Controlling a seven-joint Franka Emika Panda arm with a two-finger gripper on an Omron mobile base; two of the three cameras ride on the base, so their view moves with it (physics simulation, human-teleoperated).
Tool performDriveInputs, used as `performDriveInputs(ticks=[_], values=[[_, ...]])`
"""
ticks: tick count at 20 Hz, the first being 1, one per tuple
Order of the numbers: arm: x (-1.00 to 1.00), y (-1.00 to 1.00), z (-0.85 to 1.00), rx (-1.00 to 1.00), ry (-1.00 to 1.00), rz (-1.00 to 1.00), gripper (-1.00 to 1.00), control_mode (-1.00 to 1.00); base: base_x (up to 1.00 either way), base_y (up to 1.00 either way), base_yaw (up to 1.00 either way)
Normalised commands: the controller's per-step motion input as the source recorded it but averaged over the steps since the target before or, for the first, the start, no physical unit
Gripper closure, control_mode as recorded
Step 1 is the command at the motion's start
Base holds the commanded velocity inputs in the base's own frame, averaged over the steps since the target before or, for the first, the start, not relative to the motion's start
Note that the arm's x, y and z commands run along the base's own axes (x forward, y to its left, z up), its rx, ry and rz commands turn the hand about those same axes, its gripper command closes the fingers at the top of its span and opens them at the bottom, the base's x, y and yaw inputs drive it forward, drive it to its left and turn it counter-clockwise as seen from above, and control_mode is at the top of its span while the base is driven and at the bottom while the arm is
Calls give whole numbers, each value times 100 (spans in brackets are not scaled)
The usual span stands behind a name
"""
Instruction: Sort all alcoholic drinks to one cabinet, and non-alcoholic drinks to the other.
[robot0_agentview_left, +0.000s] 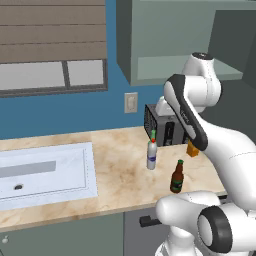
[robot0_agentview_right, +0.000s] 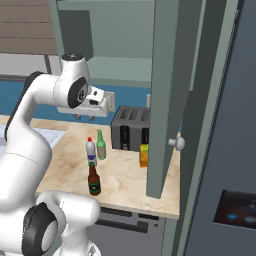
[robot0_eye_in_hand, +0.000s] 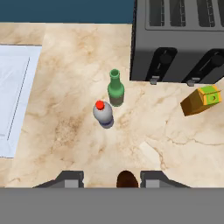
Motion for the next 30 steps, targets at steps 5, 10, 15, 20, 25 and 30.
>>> performDriveInputs(ticks=[5,10,15,20,25,30], values=[[-8,0,0,0,0,0,-100,-100,0,0,0],[-9,0,0,0,0,-2,-100,-100,0,0,0],[-4,21,0,0,0,-11,-100,-100,0,0,0],[-6,40,-1,-2,0,-19,-100,-100,0,0,0],[-3,40,-7,-1,0,-21,-100,-100,0,0,0],[0,32,-20,-1,0,-24,-100,-100,0,0,0]])
